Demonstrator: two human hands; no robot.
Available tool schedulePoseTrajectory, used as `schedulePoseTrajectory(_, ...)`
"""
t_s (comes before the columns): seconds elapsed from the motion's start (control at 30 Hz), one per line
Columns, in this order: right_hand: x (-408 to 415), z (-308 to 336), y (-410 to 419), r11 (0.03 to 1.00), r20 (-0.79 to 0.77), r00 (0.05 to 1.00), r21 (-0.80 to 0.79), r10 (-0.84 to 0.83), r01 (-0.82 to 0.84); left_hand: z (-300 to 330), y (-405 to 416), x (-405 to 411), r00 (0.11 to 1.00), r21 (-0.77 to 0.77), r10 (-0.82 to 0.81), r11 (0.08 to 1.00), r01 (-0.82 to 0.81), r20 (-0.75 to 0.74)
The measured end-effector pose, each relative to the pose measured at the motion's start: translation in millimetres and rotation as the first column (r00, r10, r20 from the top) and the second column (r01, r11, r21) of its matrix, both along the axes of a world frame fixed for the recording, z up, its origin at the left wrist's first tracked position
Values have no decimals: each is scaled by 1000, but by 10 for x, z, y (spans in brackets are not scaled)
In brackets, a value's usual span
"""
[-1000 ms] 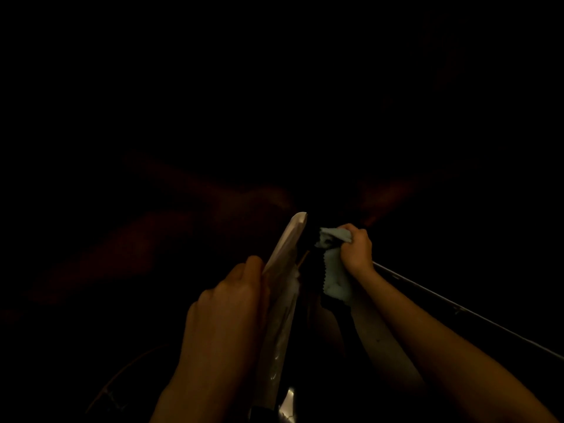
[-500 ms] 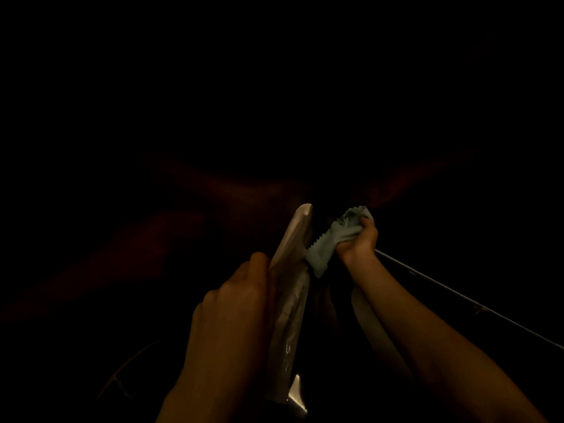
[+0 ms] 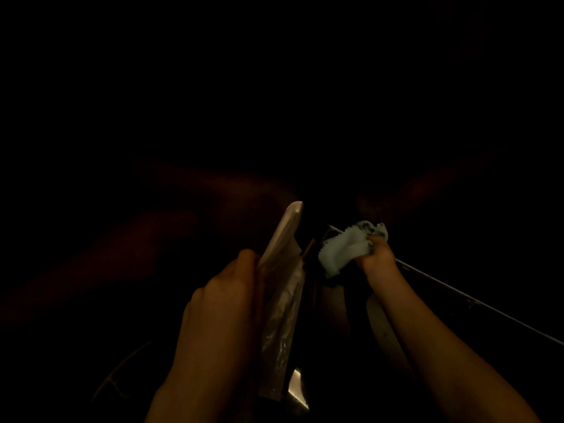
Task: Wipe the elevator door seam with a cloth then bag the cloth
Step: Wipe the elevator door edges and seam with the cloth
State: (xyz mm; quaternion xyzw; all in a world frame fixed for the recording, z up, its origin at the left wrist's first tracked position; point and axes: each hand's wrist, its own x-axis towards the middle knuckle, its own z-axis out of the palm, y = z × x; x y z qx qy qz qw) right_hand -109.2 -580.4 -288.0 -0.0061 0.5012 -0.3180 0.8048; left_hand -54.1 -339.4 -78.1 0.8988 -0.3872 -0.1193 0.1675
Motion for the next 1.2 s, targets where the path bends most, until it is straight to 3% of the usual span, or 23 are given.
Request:
schedulePoseTrajectory(0.07, 124, 31, 24, 999, 57, 997, 21, 42, -44, -4, -21, -2, 1000, -19, 1, 1000, -1, 9)
schedulePoseTrajectory(0.13, 172, 77, 70, 996, 140, 990, 90, -19, 6, 3, -29, -5, 1000, -23, 8, 1000, -8, 4)
schedulePoseTrajectory(0.2, 132, 275, 51, 1000, 103, 995, 11, -7, 6, 3, -15, -10, 1000, -24, 7, 1000, -6, 10)
schedulePoseTrajectory(0.3, -193, 315, -59, 996, 95, 993, 71, -67, 60, -1, 26, -4, 1000, -58, 11, 998, -10, 17)
schedulePoseTrajectory(0.47, -432, 374, -130, 974, -76, 995, 215, -59, 75, -33, 44, 22, 1000, -74, -6, 997, 8, 30)
schedulePoseTrajectory(0.63, -58, 326, -140, 952, 110, 981, 280, -159, 123, -4, 47, 2, 999, -67, -6, 998, 9, 38)
schedulePoseTrajectory(0.73, -136, 344, -109, 975, 58, 996, 215, -65, 51, -34, 42, -14, 999, -86, -11, 996, 15, 43)
schedulePoseTrajectory(0.93, -653, 295, -135, 990, -136, 990, 134, -31, 49, -62, 23, -22, 1000, -72, -17, 997, 19, 23)
schedulePoseTrajectory(1.1, -599, 428, -66, 997, -83, 996, 65, -32, 38, -81, -31, -27, 1000, -79, -25, 997, 25, 0)
schedulePoseTrajectory(1.2, -603, 412, -15, 1000, -132, 991, 8, 9, -8, -88, -40, -47, 999, -75, -38, 997, 37, -13)
